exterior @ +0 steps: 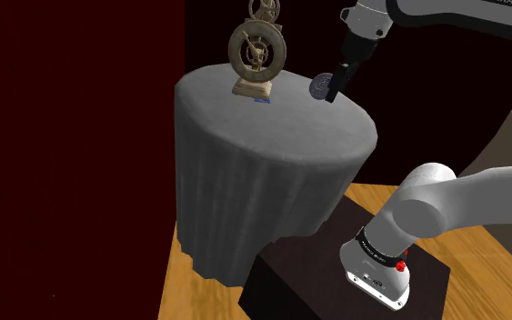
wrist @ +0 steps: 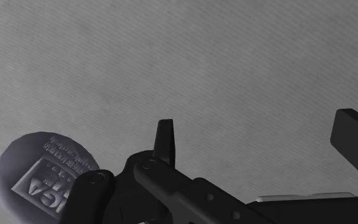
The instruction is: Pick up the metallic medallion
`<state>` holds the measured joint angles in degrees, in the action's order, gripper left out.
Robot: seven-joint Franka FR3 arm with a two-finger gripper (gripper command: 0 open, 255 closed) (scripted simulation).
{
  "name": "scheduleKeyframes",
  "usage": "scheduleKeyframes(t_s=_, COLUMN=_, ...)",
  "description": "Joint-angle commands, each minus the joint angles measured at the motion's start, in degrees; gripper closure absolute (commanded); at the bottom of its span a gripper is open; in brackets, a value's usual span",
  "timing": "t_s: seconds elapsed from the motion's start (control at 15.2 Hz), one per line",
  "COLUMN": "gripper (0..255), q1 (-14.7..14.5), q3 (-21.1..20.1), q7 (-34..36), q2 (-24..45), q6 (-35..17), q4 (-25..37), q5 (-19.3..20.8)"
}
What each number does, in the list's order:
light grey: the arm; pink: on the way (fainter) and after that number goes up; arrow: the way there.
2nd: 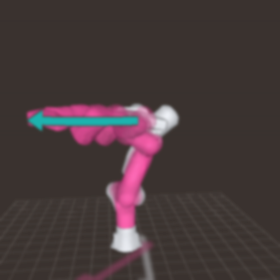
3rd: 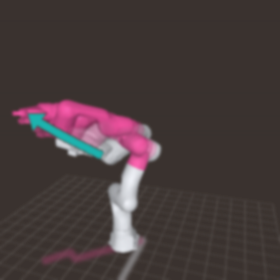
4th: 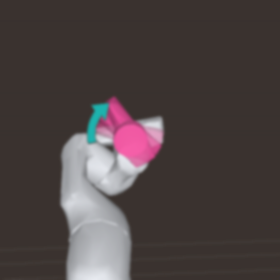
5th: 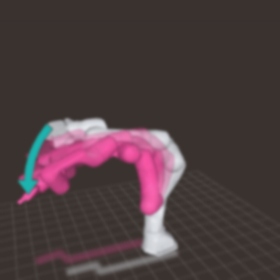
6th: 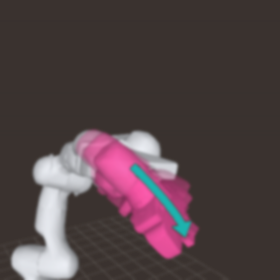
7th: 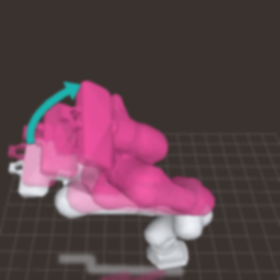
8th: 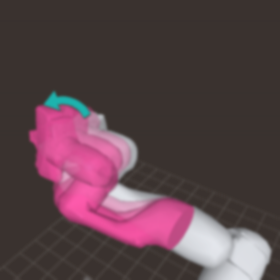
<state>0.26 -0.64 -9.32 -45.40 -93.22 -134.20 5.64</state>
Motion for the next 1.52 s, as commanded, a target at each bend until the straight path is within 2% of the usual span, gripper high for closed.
scheduleKeyframes(t_s=0.0, gripper=0, q1=0.0, q3=0.0, q7=0.0, q2=0.0, q6=0.0, q4=0.0, q5=0.0)
scheduleKeyframes(t_s=0.53, gripper=0, q1=-4.5, q3=15.3, q7=-30.2, q2=9.4, q6=-2.3, q4=8.4, q5=5.3)
scheduleKeyframes(t_s=0.92, gripper=0, q1=-9.5, q3=25.9, q7=-53.2, q2=21.9, q6=-2.8, q4=20.3, q5=4.0)
scheduleKeyframes(t_s=0.99, gripper=0, q1=-9.9, q3=26.6, q7=-54.9, q2=23.0, q6=-2.8, q4=21.4, q5=3.7)
scheduleKeyframes(t_s=1.45, gripper=0, q1=-9.5, q3=27.0, q7=-54.6, q2=22.2, q6=-8.1, q4=15.3, q5=4.2)
